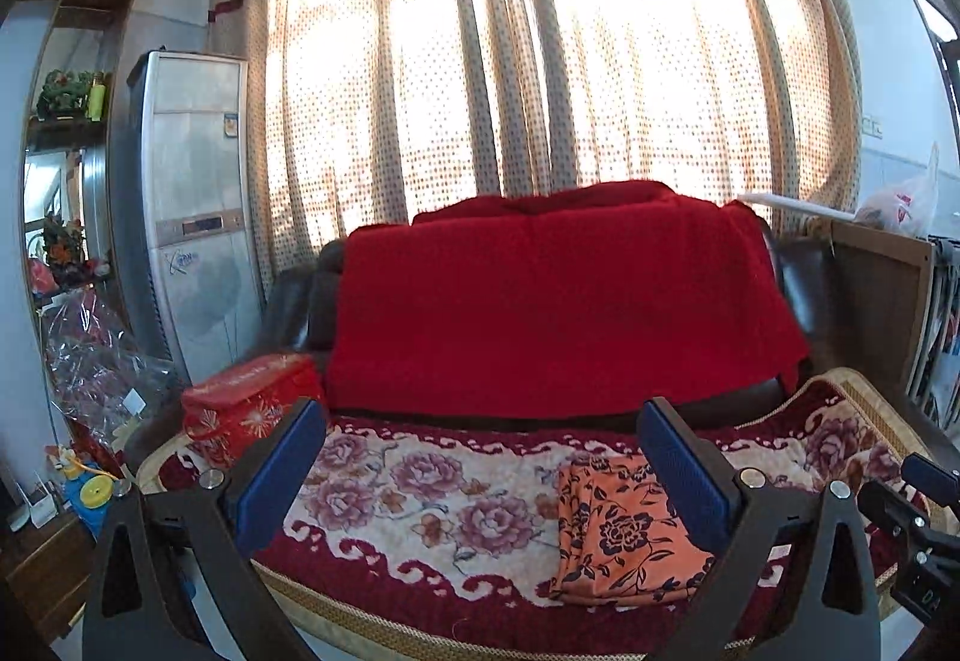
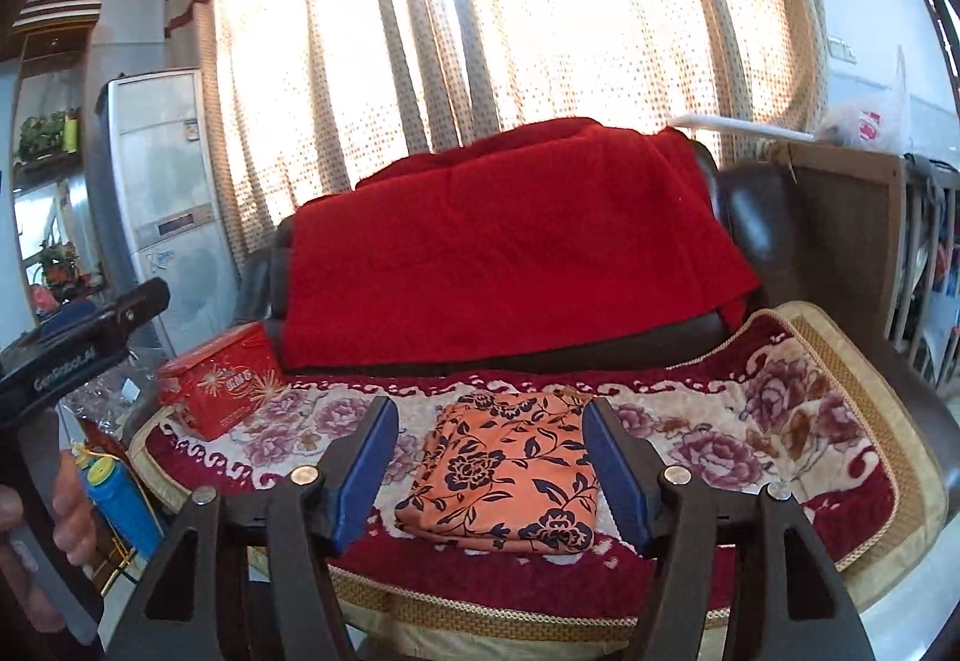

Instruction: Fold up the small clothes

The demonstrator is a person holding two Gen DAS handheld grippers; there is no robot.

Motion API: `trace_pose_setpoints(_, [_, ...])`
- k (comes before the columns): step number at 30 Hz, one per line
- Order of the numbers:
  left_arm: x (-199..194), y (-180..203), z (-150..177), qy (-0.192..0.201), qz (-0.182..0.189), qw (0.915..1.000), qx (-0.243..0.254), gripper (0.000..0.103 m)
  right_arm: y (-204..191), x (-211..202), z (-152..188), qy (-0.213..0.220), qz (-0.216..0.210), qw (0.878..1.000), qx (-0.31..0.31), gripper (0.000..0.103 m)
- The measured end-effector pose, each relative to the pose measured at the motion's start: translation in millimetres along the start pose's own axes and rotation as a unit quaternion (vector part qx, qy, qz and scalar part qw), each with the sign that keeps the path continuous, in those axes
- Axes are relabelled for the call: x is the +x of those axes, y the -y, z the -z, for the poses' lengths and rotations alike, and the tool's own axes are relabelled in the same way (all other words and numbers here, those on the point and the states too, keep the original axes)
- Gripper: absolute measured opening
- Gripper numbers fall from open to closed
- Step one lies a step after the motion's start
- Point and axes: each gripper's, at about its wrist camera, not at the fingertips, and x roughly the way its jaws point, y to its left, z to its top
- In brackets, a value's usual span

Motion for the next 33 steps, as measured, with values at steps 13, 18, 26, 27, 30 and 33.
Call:
trace_pose_setpoints(13, [-10.2, -10.8, -8.0, 0.009, 0.006, 0.9999, -0.009, 0.103, -27.0, -18.0, -5.5, 0.005, 0.0, 1.0, -0.018, 0.069])
trace_pose_setpoints(18, [-11.5, -13.3, -8.2, 0.01, 0.013, 0.9998, -0.013, 0.103, -31.1, -15.9, -4.0, 0.01, -0.002, 1.0, -0.022, 0.069])
trace_pose_setpoints(26, [-11.1, -11.9, -5.8, 0.008, 0.02, 0.9997, -0.009, 0.103, -42.5, -2.9, 4.9, 0.004, 0.002, 0.999, -0.033, 0.069])
trace_pose_setpoints(27, [-10.9, -12.2, -5.6, 0.007, 0.022, 0.9997, -0.009, 0.103, -43.7, -2.2, 5.5, 0.004, 0.002, 0.999, -0.033, 0.069])
trace_pose_setpoints(30, [-12.1, -12.6, -5.5, 0.008, 0.025, 0.9996, -0.01, 0.103, -47.0, -1.5, 7.2, 0.006, 0.0, 0.999, -0.034, 0.069])
trace_pose_setpoints(33, [-13.7, -13.7, -6.4, 0.012, 0.028, 0.9994, -0.013, 0.103, -48.5, -0.8, 8.1, 0.009, 0.0, 0.999, -0.039, 0.069])
